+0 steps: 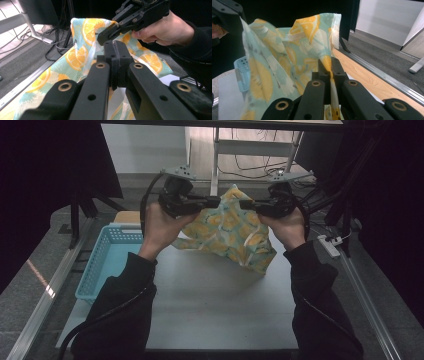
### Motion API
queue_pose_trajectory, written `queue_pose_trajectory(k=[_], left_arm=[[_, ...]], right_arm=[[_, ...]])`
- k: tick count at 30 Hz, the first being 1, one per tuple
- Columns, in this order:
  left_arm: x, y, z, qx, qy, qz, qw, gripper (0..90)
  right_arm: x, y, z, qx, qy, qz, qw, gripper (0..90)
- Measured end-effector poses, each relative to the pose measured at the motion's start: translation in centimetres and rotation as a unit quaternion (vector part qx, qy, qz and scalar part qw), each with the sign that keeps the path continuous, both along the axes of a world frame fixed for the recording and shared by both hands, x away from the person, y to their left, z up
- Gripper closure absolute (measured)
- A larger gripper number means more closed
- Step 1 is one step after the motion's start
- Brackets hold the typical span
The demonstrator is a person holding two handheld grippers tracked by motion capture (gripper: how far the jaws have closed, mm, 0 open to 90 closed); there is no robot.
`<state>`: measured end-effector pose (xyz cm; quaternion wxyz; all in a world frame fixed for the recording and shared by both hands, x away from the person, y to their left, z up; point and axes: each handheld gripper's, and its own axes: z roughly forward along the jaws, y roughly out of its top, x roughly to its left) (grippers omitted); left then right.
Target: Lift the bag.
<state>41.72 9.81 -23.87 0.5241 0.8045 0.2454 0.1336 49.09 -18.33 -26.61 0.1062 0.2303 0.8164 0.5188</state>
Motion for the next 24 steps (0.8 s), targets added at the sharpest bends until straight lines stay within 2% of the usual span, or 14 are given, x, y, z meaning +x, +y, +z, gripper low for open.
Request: queue_pose_trajectory(k=[11,17,24], left_arm=[[-0.1,0.5,2.7,-0.015,-0.017,0.010,0.9997,90.0],[0.1,1.1,3.9,-0.032,-0.024,0.019,0.9990,90.0],[0.5,1.2,3.4,-0.029,-0.020,0.029,0.9990,90.0]], right_arm=[[-0.5,-0.4,2.1,0.010,-0.018,-0.003,0.9998,90.0],[-0.7,-0.4,3.1,0.017,-0.027,-0.005,0.9995,90.0],[-0.4,-0.2,3.3,0.026,-0.030,-0.010,0.9992,90.0]])
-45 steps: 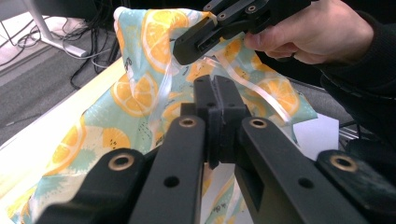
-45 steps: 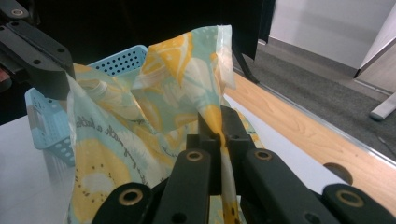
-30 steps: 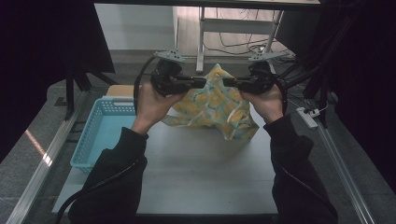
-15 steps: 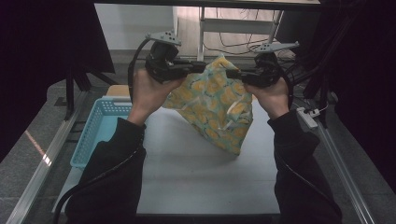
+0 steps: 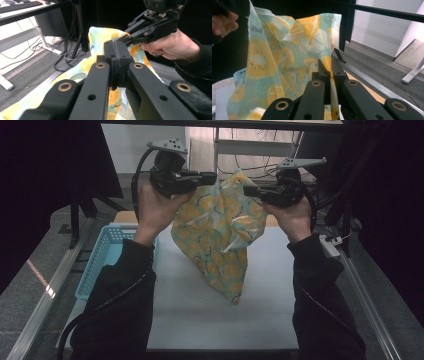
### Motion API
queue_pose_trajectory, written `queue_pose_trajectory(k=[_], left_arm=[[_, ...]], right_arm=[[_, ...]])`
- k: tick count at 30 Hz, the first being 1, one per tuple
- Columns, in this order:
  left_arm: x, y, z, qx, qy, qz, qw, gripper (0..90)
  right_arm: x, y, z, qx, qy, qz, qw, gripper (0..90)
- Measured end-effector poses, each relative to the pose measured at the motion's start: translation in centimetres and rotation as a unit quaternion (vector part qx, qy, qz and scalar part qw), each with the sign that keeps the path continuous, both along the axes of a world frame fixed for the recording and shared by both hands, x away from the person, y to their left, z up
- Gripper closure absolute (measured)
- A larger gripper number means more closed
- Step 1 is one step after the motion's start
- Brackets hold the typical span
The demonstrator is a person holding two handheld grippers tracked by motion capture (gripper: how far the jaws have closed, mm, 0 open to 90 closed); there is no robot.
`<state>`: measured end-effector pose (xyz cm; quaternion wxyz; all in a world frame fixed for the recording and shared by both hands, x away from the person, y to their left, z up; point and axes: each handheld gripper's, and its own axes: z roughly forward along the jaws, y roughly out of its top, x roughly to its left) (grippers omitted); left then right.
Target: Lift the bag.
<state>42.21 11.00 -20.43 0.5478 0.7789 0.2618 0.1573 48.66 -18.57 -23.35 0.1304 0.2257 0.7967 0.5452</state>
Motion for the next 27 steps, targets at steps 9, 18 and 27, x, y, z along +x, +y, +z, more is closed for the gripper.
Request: queue_pose_trajectory(k=[9,18,27], left_arm=[[1.6,-1.1,-1.9,0.040,0.022,0.009,0.9989,90.0],[3.2,-1.5,-3.7,0.059,0.037,0.019,0.9974,89.9],[3.7,-1.8,-4.3,0.058,0.036,0.018,0.9975,89.1]], right_arm=[[1.0,0.7,-1.5,-0.034,0.003,-0.022,0.9992,90.0],[2.1,1.1,-3.3,-0.055,0.012,-0.034,0.9979,89.9],[2.3,1.1,-3.7,-0.057,0.012,-0.037,0.9976,89.0]])
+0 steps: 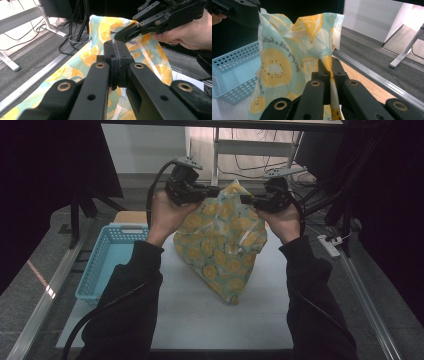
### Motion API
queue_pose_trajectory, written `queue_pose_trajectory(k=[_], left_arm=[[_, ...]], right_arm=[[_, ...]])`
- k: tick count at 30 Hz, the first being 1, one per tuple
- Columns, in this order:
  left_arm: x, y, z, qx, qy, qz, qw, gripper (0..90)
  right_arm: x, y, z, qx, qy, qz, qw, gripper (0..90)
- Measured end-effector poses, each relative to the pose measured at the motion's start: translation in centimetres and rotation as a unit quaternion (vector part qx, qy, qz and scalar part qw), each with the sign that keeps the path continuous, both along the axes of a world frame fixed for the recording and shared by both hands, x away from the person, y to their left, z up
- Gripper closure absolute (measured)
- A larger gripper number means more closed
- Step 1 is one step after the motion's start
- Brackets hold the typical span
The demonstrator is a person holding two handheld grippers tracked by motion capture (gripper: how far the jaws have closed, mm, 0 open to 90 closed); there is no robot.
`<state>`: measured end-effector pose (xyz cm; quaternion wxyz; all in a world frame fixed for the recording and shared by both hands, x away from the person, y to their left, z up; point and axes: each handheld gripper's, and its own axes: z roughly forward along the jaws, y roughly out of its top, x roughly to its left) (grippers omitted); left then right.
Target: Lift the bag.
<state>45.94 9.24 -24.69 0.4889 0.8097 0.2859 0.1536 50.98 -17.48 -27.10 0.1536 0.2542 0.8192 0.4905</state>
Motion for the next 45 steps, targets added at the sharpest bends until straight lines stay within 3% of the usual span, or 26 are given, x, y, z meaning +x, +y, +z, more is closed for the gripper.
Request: queue_pose_trajectory(k=[12,28,37,45], left_arm=[[-0.1,0.3,-0.1,-0.006,-0.005,0.003,1.0000,70.3],[-0.3,0.9,-1.5,-0.021,0.014,0.000,0.9997,46.5],[-1.3,1.5,-2.9,-0.010,0.004,0.004,0.9999,23.9],[-2.6,2.2,-4.6,0.009,0.013,0.006,0.9999,10.0]], right_arm=[[0.0,-0.3,-0.1,0.001,-0.005,-0.013,0.9999,72.9],[-0.2,-1.2,-1.0,0.001,0.001,-0.029,0.9996,51.5],[-0.8,-1.0,-2.2,-0.007,0.006,-0.021,0.9997,40.5],[-1.8,-0.9,-3.5,-0.001,0.010,-0.011,0.9999,29.0]])
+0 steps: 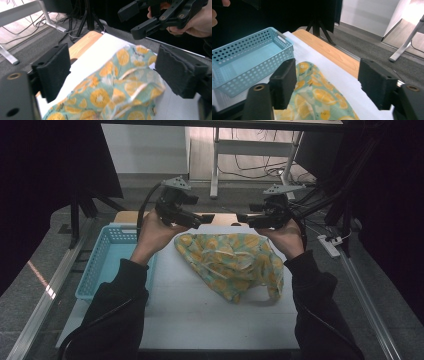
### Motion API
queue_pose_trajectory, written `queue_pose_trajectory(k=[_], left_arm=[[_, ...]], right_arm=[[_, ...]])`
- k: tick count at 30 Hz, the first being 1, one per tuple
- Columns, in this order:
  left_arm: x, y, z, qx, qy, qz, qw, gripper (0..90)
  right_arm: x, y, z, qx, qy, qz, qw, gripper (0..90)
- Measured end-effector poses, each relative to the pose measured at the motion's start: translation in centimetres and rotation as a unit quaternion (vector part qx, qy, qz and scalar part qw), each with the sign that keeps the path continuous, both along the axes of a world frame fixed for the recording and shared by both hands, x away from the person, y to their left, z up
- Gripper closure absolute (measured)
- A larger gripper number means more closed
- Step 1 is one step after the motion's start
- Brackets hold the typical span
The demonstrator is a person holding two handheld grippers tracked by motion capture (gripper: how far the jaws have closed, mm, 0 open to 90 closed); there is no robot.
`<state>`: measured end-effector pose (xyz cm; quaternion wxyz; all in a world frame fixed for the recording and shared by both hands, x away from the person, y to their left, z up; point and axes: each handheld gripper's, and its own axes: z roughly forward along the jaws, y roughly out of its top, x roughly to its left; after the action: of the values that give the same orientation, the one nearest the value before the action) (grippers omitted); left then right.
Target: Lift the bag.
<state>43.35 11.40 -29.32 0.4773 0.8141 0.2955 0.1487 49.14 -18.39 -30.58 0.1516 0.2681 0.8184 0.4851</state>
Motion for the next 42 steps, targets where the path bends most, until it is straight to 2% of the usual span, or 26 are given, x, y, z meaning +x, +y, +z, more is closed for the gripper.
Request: queue_pose_trajectory(k=[2,8,12,13,14,21,26,30,35,38,42], left_arm=[[-0.3,0.2,-0.5,0.003,0.007,0.001,1.0000,7.0],[-1.1,1.3,-2.0,-0.008,0.027,0.004,0.9996,1.8],[-1.8,2.1,-3.0,-0.012,0.030,0.005,0.9995,0.0],[-2.0,2.2,-3.2,-0.012,0.030,0.006,0.9995,0.0],[-2.2,2.5,-3.5,-0.009,0.028,0.009,0.9995,0.0],[-3.7,3.5,-5.2,-0.002,0.036,0.020,0.9992,0.0],[-4.8,4.2,-6.1,0.000,0.040,0.025,0.9989,0.0],[-5.7,4.8,-6.9,-0.009,0.049,0.025,0.9984,0.0],[-6.7,5.6,-8.4,-0.007,0.066,0.022,0.9975,0.0],[-7.3,6.0,-9.3,0.002,0.071,0.028,0.9971,0.0],[-8.1,6.7,-10.4,0.003,0.076,0.038,0.9963,0.0]], right_arm=[[-0.2,0.0,-0.3,0.002,0.000,0.001,1.0000,26.1],[-0.9,-0.4,-0.9,0.013,0.005,-0.002,0.9999,17.2],[-1.4,-0.7,-1.4,0.014,0.013,-0.004,0.9998,11.7],[-1.5,-0.8,-1.6,0.008,0.013,-0.006,0.9999,9.4],[-1.6,-0.8,-1.8,0.001,0.013,-0.007,0.9999,9.2],[-2.5,-1.3,-3.4,-0.002,0.021,-0.009,0.9997,3.0],[-3.3,-1.5,-4.2,-0.004,0.019,-0.004,0.9998,2.2],[-4.1,-1.6,-5.0,-0.009,0.015,-0.003,0.9998,1.1],[-5.1,-2.2,-5.7,-0.004,0.018,-0.008,0.9998,1.0],[-5.6,-2.7,-6.2,-0.007,0.020,-0.012,0.9997,0.6],[-6.2,-3.3,-6.9,-0.015,0.020,-0.015,0.9996,0.0]])
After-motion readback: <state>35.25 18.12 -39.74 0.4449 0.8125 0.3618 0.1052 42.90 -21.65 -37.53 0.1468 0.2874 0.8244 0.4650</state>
